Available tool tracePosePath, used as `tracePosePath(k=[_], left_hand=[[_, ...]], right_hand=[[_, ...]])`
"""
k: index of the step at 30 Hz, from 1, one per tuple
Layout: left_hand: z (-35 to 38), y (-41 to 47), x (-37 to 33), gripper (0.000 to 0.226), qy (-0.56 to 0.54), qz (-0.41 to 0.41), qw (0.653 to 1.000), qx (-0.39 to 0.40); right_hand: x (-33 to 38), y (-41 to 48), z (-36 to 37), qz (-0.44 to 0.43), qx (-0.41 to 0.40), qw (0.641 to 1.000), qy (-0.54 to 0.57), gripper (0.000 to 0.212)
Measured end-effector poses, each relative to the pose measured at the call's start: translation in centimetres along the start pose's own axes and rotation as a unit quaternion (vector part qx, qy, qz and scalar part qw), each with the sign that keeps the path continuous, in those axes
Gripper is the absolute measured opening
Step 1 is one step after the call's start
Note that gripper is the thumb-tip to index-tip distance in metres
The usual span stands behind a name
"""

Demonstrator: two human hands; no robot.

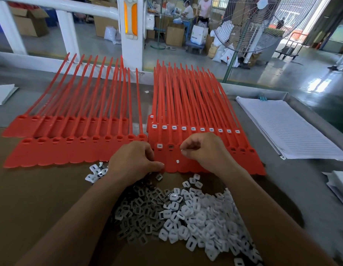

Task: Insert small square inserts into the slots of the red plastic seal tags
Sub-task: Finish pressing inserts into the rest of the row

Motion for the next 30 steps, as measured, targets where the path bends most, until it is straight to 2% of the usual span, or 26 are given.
tracePosePath(k=[4,9,18,26,30], left_hand=[[0.0,0.0,0.0,0.026,0.006,-0.007,1.0,0.001],[-0.1,0.0,-0.1,0.025,-0.003,-0.003,1.0,0.002],[-0.2,0.1,-0.2,0.025,0.002,-0.003,1.0,0.002],[-0.3,0.1,-0.1,0.025,0.004,-0.004,1.0,0.002],[-0.2,0.0,-0.3,0.025,-0.001,-0.001,1.0,-0.001]], right_hand=[[-0.4,1.6,0.2,0.017,-0.016,1.0,0.001,0.007],[0.5,3.0,1.5,0.009,0.003,1.0,-0.016,0.008],[0.7,3.6,2.7,0.02,0.027,0.993,-0.113,0.009],[0.7,3.5,3.0,0.04,0.038,0.991,-0.123,0.006],[0.3,3.7,2.8,0.087,0.032,0.991,-0.092,0.021]])
Point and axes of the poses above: each hand's wrist, its own y-axis towards the middle knuckle, its own z-axis out of the palm, x = y × z, the point moved 6 cm from there along y, towards the middle knuckle, and after that the axes turned 1 degree about x, right-handed, at the moved point
